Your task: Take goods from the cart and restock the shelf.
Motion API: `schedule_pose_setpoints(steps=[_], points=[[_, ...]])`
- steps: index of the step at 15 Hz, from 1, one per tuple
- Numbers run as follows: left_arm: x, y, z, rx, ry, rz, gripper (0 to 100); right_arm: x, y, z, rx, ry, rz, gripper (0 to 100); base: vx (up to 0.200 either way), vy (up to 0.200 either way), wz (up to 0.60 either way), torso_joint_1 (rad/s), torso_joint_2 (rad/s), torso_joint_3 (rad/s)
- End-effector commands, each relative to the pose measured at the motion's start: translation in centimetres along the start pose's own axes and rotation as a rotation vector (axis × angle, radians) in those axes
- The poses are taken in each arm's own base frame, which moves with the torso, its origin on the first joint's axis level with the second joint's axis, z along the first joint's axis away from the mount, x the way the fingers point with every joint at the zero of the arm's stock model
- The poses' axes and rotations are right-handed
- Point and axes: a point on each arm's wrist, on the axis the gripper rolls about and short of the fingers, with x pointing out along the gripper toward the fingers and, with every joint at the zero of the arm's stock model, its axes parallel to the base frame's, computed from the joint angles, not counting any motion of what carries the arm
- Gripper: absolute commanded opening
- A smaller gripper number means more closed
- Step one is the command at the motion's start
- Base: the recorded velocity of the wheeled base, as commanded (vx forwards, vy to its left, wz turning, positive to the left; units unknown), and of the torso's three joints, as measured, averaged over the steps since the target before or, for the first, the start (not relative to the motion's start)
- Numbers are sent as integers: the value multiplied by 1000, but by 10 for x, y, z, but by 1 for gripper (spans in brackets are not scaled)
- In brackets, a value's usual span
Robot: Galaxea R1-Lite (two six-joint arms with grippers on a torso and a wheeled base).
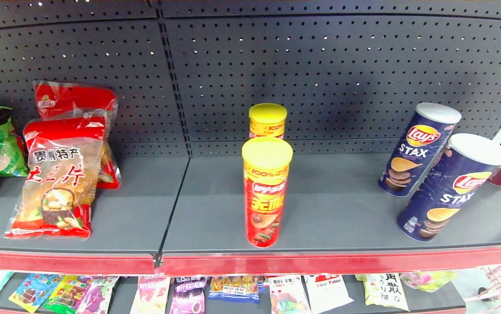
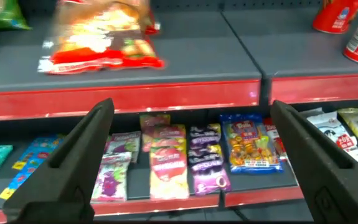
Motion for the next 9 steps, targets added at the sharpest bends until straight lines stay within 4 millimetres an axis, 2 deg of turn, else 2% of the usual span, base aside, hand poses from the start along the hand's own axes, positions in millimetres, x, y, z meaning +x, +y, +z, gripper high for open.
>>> schedule_pose_setpoints(steps=[1, 9], points=[[0, 0, 0, 0, 2, -1, 100, 0, 0, 0, -1, -1, -1, 100, 0, -200, 0, 7, -2, 2], [0, 0, 0, -2, 2, -1, 100, 0, 0, 0, -1, -1, 0, 100, 0, -200, 0, 4, 1, 1]])
